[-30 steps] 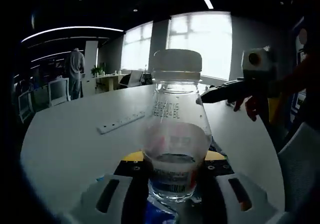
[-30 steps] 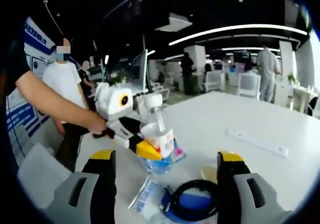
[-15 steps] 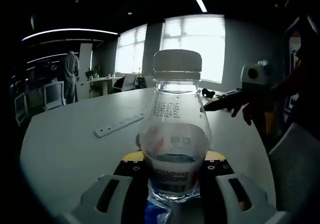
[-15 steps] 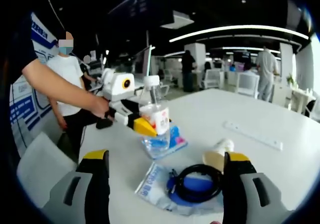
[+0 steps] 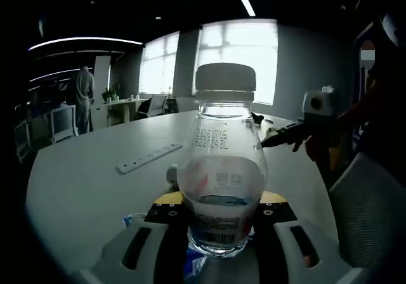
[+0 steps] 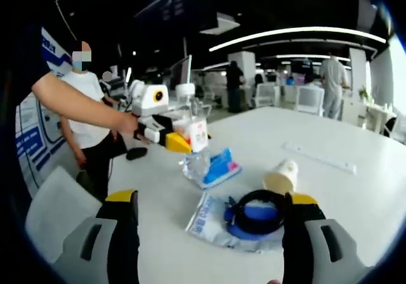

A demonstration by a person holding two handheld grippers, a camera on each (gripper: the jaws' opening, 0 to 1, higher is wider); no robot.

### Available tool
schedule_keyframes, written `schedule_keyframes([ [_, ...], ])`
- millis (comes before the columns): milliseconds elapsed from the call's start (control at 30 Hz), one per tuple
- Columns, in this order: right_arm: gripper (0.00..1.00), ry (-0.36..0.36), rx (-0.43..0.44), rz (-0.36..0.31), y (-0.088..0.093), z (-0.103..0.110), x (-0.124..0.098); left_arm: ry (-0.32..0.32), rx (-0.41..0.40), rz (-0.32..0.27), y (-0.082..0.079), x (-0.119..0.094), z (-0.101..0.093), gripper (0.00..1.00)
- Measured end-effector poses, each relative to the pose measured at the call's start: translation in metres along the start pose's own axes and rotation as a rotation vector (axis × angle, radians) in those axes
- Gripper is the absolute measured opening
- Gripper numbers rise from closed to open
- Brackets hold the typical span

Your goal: Arrange the tabletop items into an orderly group along one side of the table until the central work area is clear of visible clutter.

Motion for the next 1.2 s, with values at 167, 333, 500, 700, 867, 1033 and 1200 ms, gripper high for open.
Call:
schedule_keyframes([
  [167, 0.96, 0.008, -0.002, 0.002, 0.004, 0.005, -0.004, 0.007, 0.002, 0.0, -0.001, -0.007, -0.001, 0.37],
  [333, 0.96, 0.007, -0.021, 0.012, 0.008, 0.008, -0.006, 0.014, 0.007, 0.009, 0.001, -0.014, -0.002, 0.37],
  [500, 0.96, 0.011, -0.007, 0.007, 0.009, 0.012, -0.008, 0.03, 0.017, 0.013, 0.005, -0.021, -0.003, 0.37],
  [700, 0.96, 0.023, 0.014, 0.008, 0.014, 0.016, -0.013, 0.046, 0.022, 0.016, 0.013, -0.031, -0.004, 0.37],
  [867, 0.96, 0.034, 0.022, 0.007, 0.017, 0.018, -0.015, 0.064, 0.026, 0.028, 0.023, -0.037, -0.005, 0.37],
  [1033, 0.96, 0.048, 0.033, 0.004, 0.019, 0.02, -0.017, 0.077, 0.031, 0.039, 0.032, -0.042, -0.005, 0.37],
  [1200, 0.96, 0.054, 0.039, 0.004, 0.02, 0.021, -0.017, 0.082, 0.027, 0.054, 0.038, -0.046, -0.004, 0.37],
])
Point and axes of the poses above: the point that each gripper's makers call its tool centre point, and the gripper's own axes: x roughly forward along the fingers, z roughly to its left, y roughly out of its underside, the point moved 8 cm from there along -x, roughly backward along the fingers, and after that the axes turned 1 degree about x, right-handed, at the moved point
